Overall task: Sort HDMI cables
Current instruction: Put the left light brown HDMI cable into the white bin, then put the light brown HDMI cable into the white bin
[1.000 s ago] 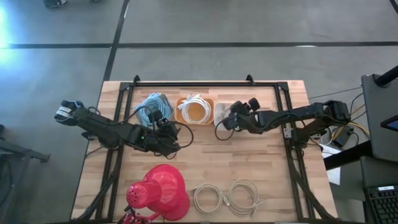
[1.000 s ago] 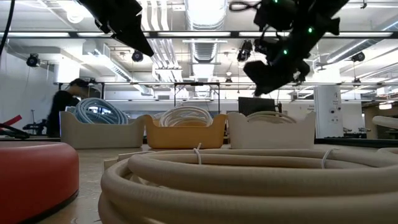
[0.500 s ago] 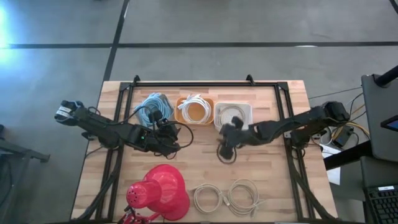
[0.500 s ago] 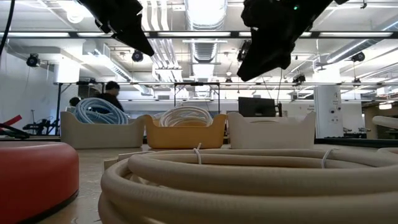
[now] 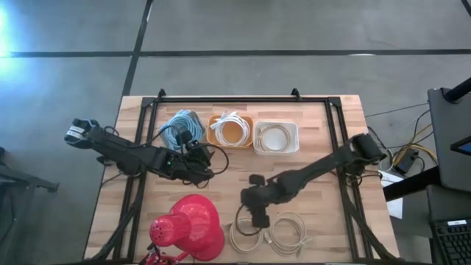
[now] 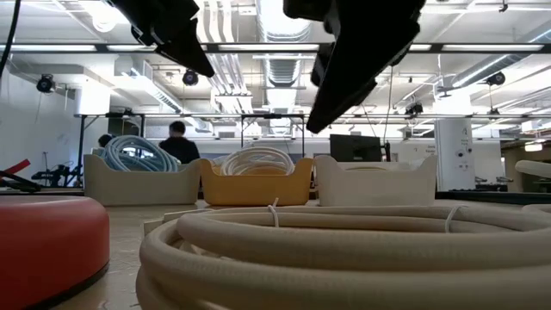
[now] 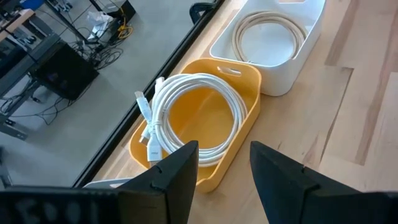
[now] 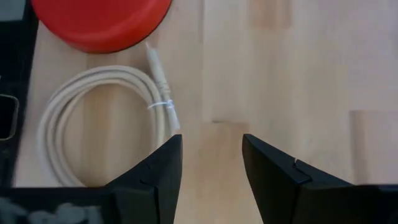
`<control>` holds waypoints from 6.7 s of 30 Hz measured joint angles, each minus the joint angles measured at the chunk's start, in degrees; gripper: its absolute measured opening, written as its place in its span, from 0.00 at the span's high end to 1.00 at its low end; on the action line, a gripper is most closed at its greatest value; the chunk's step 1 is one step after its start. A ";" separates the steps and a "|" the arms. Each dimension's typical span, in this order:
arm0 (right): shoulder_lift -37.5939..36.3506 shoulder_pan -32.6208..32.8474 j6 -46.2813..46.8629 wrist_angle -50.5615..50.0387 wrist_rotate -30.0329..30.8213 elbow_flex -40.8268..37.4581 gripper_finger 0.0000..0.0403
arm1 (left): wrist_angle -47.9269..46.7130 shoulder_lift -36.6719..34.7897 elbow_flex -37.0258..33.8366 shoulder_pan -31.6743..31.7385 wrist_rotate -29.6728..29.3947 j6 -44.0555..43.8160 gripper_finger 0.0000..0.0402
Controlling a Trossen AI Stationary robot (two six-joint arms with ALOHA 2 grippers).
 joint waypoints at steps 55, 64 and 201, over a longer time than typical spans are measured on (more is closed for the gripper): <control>5.97 1.35 4.40 -24.64 15.90 11.01 0.93 | -0.01 0.00 -0.12 -0.09 3.03 -4.70 0.56; -5.81 -3.55 13.82 -39.69 43.70 7.51 0.93 | 0.03 0.00 -0.12 -0.09 3.01 -4.92 0.56; -22.36 -12.87 4.25 -28.52 54.08 -8.31 0.96 | 17.51 0.02 -3.66 0.31 1.27 4.57 0.56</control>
